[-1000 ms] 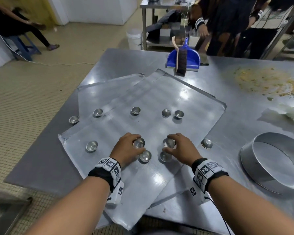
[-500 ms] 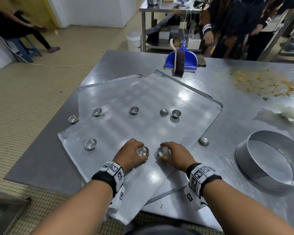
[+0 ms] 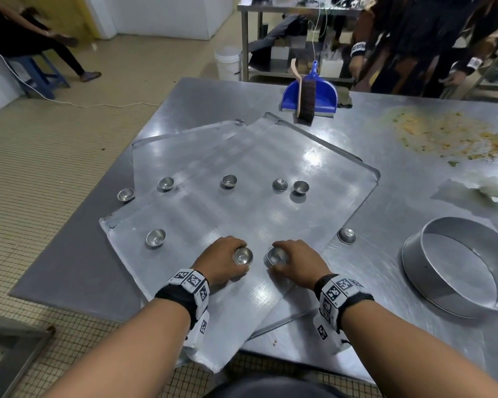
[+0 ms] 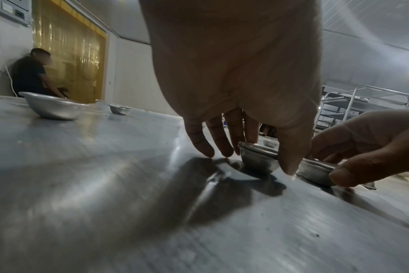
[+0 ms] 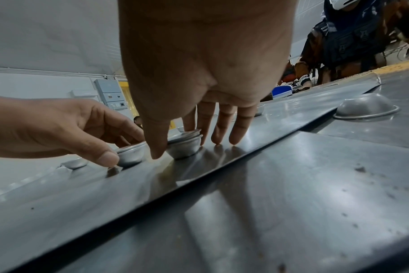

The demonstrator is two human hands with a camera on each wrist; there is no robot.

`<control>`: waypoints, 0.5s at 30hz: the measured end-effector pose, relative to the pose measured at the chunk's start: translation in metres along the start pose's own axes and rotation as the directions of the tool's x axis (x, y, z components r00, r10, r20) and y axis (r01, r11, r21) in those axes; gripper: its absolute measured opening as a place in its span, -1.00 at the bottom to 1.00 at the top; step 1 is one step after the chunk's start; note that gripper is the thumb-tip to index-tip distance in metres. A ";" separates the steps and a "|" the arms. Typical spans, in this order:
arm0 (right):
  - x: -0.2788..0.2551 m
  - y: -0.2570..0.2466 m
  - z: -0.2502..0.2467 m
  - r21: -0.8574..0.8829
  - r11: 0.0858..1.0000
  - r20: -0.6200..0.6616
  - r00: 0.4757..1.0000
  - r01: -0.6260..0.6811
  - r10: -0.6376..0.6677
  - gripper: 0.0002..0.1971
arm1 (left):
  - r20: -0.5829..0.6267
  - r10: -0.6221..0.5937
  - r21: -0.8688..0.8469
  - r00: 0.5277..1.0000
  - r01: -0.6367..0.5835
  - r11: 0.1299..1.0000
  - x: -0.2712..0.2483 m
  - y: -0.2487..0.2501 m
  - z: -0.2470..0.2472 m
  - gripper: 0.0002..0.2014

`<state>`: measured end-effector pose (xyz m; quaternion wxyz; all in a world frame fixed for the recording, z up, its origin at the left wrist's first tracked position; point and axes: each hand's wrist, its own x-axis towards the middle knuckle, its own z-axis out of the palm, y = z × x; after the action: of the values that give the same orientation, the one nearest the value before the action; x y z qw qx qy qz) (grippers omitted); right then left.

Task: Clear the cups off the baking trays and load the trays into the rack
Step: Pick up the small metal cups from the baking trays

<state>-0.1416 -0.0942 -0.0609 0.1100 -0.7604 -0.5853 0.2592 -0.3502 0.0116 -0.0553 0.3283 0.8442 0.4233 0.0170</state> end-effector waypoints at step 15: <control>0.000 0.003 0.003 -0.005 1.000 -0.003 1.000 0.013 -0.013 -0.31 | 0.027 -0.009 -0.008 1.000 0.010 1.000 0.000 0.001 -0.003 -0.26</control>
<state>-0.1407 -0.0954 -0.0649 0.1107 -0.7572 -0.5907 0.2559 -0.3499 0.0127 -0.0524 0.3374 0.8411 0.4228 0.0056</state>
